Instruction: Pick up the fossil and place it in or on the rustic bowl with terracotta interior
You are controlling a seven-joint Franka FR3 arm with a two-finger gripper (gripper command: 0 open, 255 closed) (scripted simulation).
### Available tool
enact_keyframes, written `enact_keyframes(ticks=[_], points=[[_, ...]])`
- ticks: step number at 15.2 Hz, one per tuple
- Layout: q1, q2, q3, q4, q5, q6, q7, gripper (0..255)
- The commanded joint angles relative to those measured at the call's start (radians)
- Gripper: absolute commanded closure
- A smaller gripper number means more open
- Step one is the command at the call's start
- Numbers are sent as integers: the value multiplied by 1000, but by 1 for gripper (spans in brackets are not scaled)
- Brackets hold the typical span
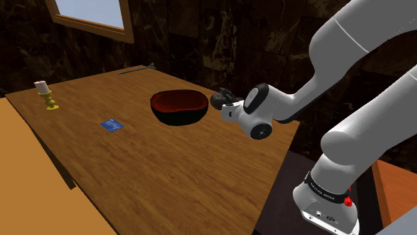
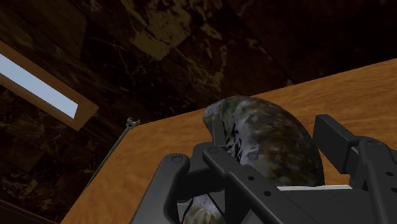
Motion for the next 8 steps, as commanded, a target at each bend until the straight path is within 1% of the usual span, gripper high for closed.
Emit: enact_keyframes(ticks=[1, 8], points=[[3, -30, -8, 0, 9, 28, -17, 255], [16, -158, -53, 6, 55, 145, -106, 255]])
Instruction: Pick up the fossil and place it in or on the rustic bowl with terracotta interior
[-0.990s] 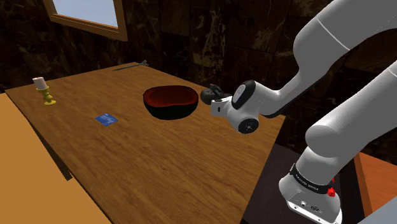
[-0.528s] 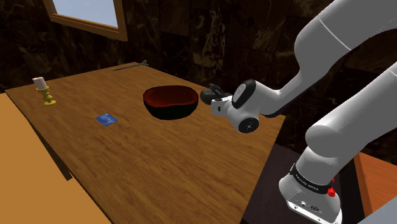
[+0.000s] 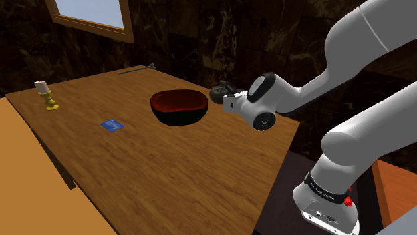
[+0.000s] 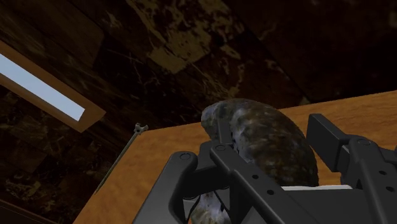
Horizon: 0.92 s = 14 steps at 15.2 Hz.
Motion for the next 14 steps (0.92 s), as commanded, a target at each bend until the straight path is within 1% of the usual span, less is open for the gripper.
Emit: enact_keyframes(ticks=[1, 14], points=[[5, -37, -13, 1, 16, 31, -28, 255], [19, -212, -103, 38, 121, 196, -234, 255]])
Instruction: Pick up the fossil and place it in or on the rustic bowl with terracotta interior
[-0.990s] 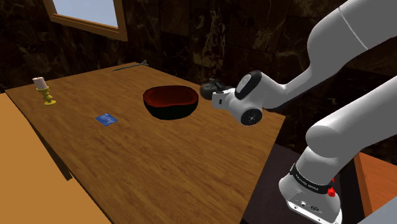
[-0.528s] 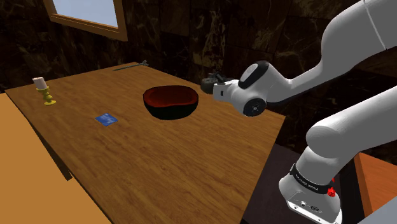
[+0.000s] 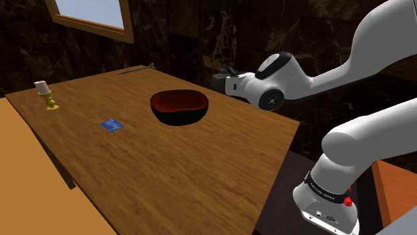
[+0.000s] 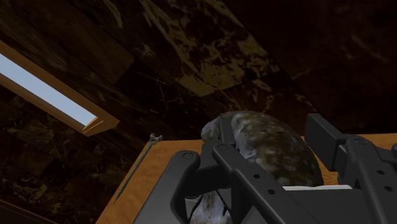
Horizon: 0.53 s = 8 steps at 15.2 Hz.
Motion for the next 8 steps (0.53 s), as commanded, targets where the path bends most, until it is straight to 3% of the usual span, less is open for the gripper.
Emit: enact_keyframes(ticks=[1, 8], points=[[1, -23, -13, 9, 21, 22, -37, 255], [4, -87, -57, 40, 95, 84, -165, 255]])
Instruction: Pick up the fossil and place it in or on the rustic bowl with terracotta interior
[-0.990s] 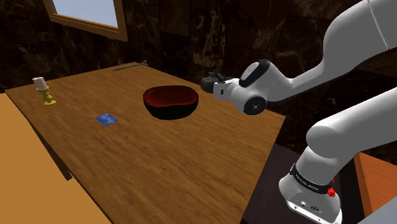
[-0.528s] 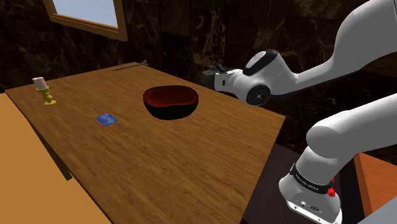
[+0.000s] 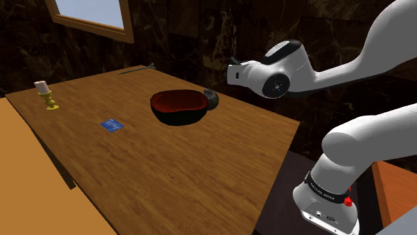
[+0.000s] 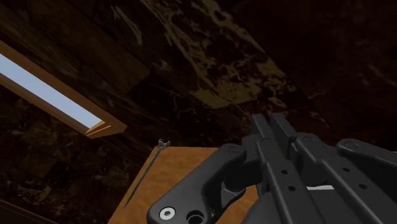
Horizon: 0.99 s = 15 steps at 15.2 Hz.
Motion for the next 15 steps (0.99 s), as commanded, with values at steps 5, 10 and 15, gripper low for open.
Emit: enact_keyframes(ticks=[5, 10, 15], points=[[2, 17, 13, 11, 6, -5, -8, 0], [2, 165, 119, 8, -70, -102, 106, 0], [-6, 348, 222, 16, -139, -233, 191, 0]])
